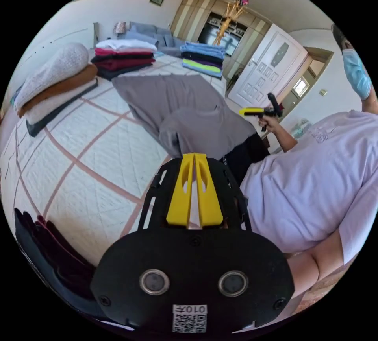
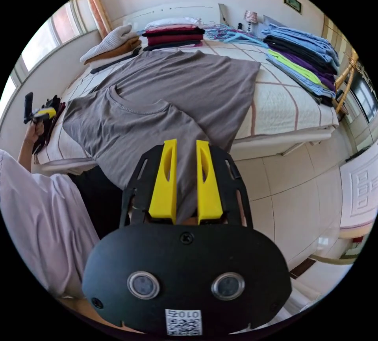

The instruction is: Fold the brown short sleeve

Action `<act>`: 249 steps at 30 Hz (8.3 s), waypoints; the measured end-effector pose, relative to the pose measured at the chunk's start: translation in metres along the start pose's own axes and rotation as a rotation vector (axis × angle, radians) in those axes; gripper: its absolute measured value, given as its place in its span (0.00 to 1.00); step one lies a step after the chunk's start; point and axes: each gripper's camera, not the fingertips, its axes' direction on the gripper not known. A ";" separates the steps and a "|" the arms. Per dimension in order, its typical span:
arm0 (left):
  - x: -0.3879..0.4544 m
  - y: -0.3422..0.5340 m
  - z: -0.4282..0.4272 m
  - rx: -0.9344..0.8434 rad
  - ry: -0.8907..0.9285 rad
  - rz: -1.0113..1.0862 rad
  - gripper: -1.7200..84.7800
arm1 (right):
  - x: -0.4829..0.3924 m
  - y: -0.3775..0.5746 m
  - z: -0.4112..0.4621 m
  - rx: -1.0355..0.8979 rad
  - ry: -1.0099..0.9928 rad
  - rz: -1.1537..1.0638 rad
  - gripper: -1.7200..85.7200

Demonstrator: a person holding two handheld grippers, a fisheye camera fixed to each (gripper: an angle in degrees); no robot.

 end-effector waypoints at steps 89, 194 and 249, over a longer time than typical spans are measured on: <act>0.066 -0.005 0.004 -0.276 -0.074 0.446 0.03 | 0.069 0.171 0.036 0.035 -0.150 -0.287 0.05; -0.278 0.001 0.048 0.096 -0.092 -0.597 0.07 | 0.248 -0.266 0.001 0.076 -0.282 0.111 0.10; -0.031 0.090 0.011 -0.111 -0.410 -0.505 0.15 | -0.178 -0.121 -0.012 0.099 -0.002 -0.260 0.09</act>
